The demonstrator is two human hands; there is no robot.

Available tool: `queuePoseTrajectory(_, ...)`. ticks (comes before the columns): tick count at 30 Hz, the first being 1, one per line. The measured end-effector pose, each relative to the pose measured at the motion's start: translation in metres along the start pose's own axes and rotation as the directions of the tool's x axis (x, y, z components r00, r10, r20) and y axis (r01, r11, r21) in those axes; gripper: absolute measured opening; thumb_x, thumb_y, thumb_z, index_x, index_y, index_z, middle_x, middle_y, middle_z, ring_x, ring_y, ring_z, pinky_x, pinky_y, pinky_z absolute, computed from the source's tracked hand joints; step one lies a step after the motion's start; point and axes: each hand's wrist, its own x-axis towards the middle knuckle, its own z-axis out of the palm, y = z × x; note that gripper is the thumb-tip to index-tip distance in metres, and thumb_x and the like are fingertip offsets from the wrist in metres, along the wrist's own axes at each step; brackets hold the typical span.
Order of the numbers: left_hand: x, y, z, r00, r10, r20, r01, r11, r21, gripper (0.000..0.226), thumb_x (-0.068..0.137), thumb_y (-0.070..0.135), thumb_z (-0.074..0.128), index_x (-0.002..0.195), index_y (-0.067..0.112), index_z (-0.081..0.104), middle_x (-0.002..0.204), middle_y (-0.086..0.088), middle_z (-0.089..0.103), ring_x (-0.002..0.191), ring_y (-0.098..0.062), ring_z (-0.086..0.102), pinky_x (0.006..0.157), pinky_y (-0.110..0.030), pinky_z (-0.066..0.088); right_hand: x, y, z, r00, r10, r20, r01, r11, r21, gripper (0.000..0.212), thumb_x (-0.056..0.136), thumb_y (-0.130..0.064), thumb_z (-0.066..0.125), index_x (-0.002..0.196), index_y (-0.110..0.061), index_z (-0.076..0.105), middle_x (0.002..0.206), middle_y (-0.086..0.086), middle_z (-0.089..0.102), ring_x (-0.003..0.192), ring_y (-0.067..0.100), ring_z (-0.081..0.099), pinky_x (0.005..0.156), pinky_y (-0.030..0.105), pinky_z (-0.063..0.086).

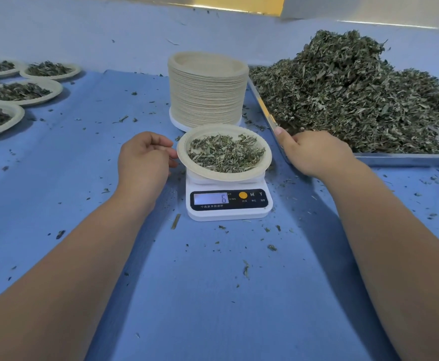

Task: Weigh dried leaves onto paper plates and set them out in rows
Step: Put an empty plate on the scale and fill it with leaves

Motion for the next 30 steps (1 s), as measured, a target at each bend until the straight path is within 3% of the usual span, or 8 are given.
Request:
queuePoseTrajectory(4, 0.0, 0.0, 0.001, 1.0, -0.003, -0.003, 0.003, 1.0, 0.004, 0.037, 0.077, -0.009, 0.043, 0.086, 0.018, 0.066, 0.065, 0.012, 0.07, 0.06, -0.006, 0.063, 0.061, -0.026, 0.049, -0.005, -0.005, -0.002, 0.988, -0.061, -0.142, 0.056, 0.998, -0.039, 0.074, 0.101, -0.067, 0.02, 0.067, -0.011, 0.053, 0.066, 0.009, 0.056, 0.06, 0.026, 0.051, 0.066, 0.037, 0.041)
queuePoseTrajectory(9, 0.0, 0.0, 0.0, 1.0, -0.004, -0.006, 0.004, 1.0, -0.001, 0.037, 0.078, -0.009, 0.043, 0.086, 0.018, 0.066, 0.064, 0.013, 0.07, 0.063, -0.009, 0.064, 0.065, -0.029, 0.05, -0.004, -0.005, -0.006, 0.946, -0.06, -0.317, 0.088, 0.993, 0.075, 0.067, 0.105, -0.054, 0.029, 0.059, -0.01, 0.05, 0.055, 0.008, 0.051, 0.054, 0.027, 0.046, 0.068, 0.039, 0.038)
queuePoseTrajectory(13, -0.001, 0.001, 0.001, 1.0, -0.003, -0.003, 0.003, 1.0, -0.007, 0.036, 0.079, -0.009, 0.043, 0.086, 0.018, 0.066, 0.064, 0.013, 0.069, 0.063, -0.009, 0.063, 0.064, -0.028, 0.049, -0.001, -0.002, 0.001, 0.978, -0.066, -0.2, 0.087, 0.992, 0.095, 0.062, 0.104, -0.06, 0.026, 0.078, -0.01, 0.053, 0.074, 0.01, 0.058, 0.074, 0.034, 0.057, 0.061, 0.036, 0.039)
queuePoseTrajectory(15, -0.002, 0.001, 0.001, 1.0, -0.003, -0.003, 0.002, 1.0, -0.011, 0.036, 0.079, -0.009, 0.043, 0.086, 0.018, 0.066, 0.064, 0.013, 0.069, 0.063, -0.009, 0.063, 0.063, -0.027, 0.049, 0.003, -0.004, 0.002, 0.987, -0.059, -0.151, 0.075, 0.992, 0.103, 0.062, 0.101, -0.067, 0.024, 0.099, -0.011, 0.052, 0.096, 0.011, 0.058, 0.091, 0.035, 0.057, 0.077, 0.044, 0.048)
queuePoseTrajectory(17, -0.002, 0.001, 0.0, 1.0, -0.003, -0.006, 0.003, 1.0, -0.009, 0.036, 0.079, -0.009, 0.043, 0.085, 0.018, 0.066, 0.065, 0.012, 0.069, 0.063, -0.009, 0.064, 0.063, -0.026, 0.049, 0.005, -0.008, 0.001, 0.993, -0.071, -0.1, 0.08, 0.993, 0.092, 0.067, 0.098, -0.073, 0.02, 0.106, -0.014, 0.05, 0.101, 0.012, 0.056, 0.096, 0.036, 0.055, 0.086, 0.05, 0.048)
queuePoseTrajectory(21, 0.0, 0.001, 0.0, 1.0, -0.008, -0.013, 0.007, 1.0, -0.004, 0.036, 0.077, -0.009, 0.044, 0.084, 0.018, 0.067, 0.067, 0.01, 0.069, 0.064, -0.01, 0.064, 0.061, -0.026, 0.049, 0.003, -0.011, 0.01, 0.986, -0.141, -0.093, 0.141, 0.99, -0.003, 0.058, 0.099, -0.07, 0.025, 0.074, -0.02, 0.042, 0.074, 0.002, 0.051, 0.074, 0.03, 0.052, 0.066, 0.038, 0.042)
queuePoseTrajectory(25, 0.0, 0.0, 0.0, 1.0, -0.004, -0.011, 0.004, 1.0, -0.003, 0.036, 0.077, -0.009, 0.044, 0.084, 0.019, 0.067, 0.067, 0.01, 0.069, 0.062, -0.008, 0.064, 0.061, -0.026, 0.05, 0.001, -0.01, 0.008, 0.973, -0.106, -0.205, 0.131, 0.986, 0.108, 0.061, 0.103, -0.061, 0.029, 0.066, -0.015, 0.045, 0.064, 0.007, 0.051, 0.059, 0.026, 0.049, 0.051, 0.03, 0.027)
queuePoseTrajectory(30, 0.001, -0.001, -0.001, 1.0, 0.003, -0.009, -0.003, 1.0, -0.012, 0.036, 0.076, -0.008, 0.044, 0.083, 0.019, 0.067, 0.067, 0.01, 0.069, 0.061, -0.007, 0.064, 0.057, -0.022, 0.049, 0.004, -0.009, 0.005, 0.945, -0.052, -0.323, 0.12, 0.974, 0.195, 0.058, 0.107, -0.05, 0.031, 0.062, -0.015, 0.041, 0.059, 0.005, 0.047, 0.061, 0.033, 0.047, 0.056, 0.035, 0.029)
